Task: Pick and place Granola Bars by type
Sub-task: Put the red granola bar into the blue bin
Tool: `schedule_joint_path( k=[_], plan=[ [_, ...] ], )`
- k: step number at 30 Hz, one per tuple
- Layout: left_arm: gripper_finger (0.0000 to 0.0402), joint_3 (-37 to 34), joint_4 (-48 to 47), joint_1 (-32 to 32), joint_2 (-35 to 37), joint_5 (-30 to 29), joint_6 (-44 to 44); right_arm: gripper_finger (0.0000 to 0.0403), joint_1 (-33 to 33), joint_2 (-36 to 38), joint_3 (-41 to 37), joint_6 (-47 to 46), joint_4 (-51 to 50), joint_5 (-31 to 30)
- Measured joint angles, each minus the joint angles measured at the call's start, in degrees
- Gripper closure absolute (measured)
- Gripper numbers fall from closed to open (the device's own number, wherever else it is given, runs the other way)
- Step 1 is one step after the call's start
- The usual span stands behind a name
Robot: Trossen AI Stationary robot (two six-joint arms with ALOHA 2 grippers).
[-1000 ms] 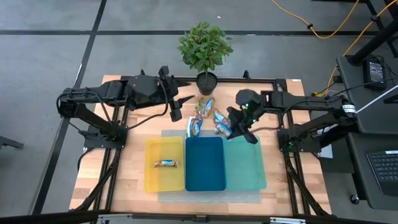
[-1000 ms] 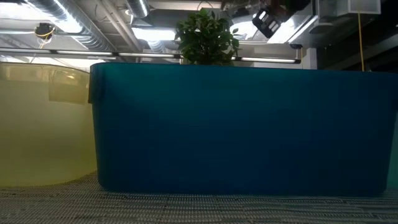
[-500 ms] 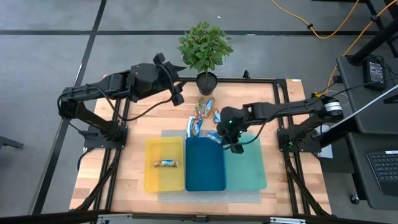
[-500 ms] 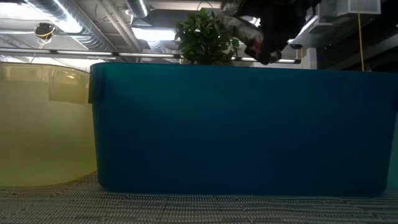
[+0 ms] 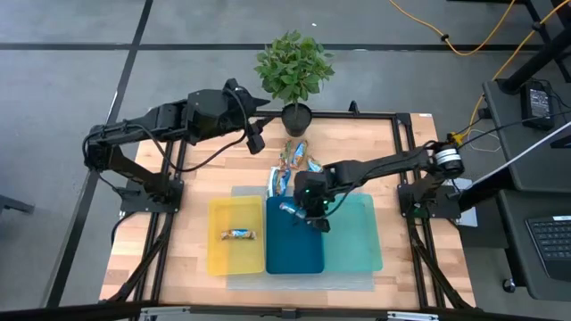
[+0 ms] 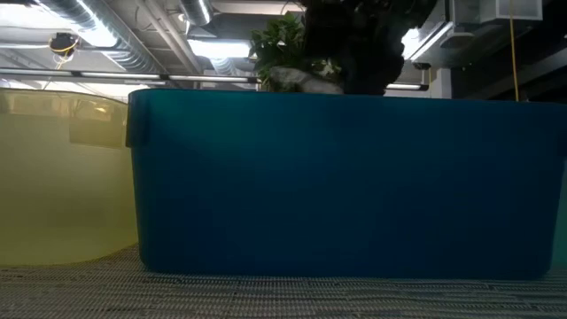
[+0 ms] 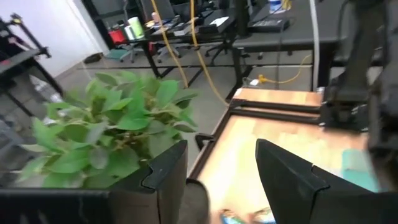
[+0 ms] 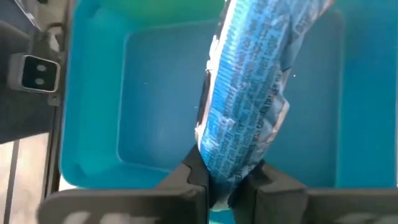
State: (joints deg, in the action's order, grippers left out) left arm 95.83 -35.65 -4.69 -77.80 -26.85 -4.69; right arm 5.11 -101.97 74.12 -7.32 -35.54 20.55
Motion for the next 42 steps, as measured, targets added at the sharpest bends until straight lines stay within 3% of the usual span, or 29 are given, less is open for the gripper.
schedule_joint_path(
  k=[6,16,25,34,42],
  plan=[
    [0.0226,0.01,2.06,4.0,0.01,-0.57,1.4,0.0356,0.47,-4.96,5.17,-1.43,-6.57,-3.69],
    [0.0237,0.0,2.94,10.97,0.09,-6.53,4.18,0.0362,0.47,-7.32,5.4,-4.28,-9.4,-4.08],
    [0.0242,0.0,2.92,14.48,0.11,-12.68,5.16,0.0311,0.45,-7.32,5.4,-4.41,-9.39,-4.04],
    [0.0242,0.0,2.92,14.8,0.13,-12.72,7.06,0.0253,0.45,-7.32,5.4,-4.45,-8.87,-4.02],
    [0.0242,0.0,2.9,14.8,0.13,-12.72,7.04,0.024,0.45,-7.26,10.25,-2.71,-10.84,-5.01]
  ],
)
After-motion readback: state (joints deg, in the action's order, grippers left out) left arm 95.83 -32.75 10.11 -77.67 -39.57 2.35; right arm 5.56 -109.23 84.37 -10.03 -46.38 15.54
